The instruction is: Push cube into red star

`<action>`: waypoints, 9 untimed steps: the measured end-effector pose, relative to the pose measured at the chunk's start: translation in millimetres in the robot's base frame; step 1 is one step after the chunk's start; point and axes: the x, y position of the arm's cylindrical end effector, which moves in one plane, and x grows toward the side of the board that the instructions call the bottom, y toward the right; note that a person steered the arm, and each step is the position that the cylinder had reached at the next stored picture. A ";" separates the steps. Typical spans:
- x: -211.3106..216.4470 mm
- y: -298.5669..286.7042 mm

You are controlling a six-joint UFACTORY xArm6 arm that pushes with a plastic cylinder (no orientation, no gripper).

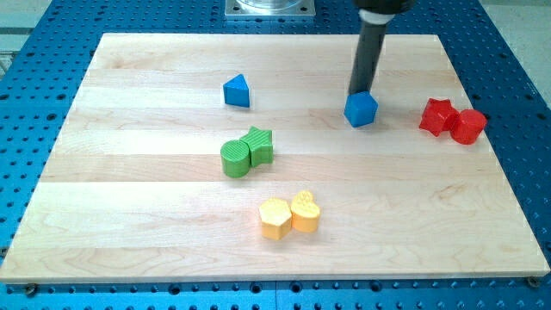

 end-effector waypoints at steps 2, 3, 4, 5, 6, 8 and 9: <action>5.5 -77.2; 44.4 -91.9; 64.6 -86.2; 69.1 -75.7; 69.1 -61.9; 43.8 -15.4; 14.9 -13.0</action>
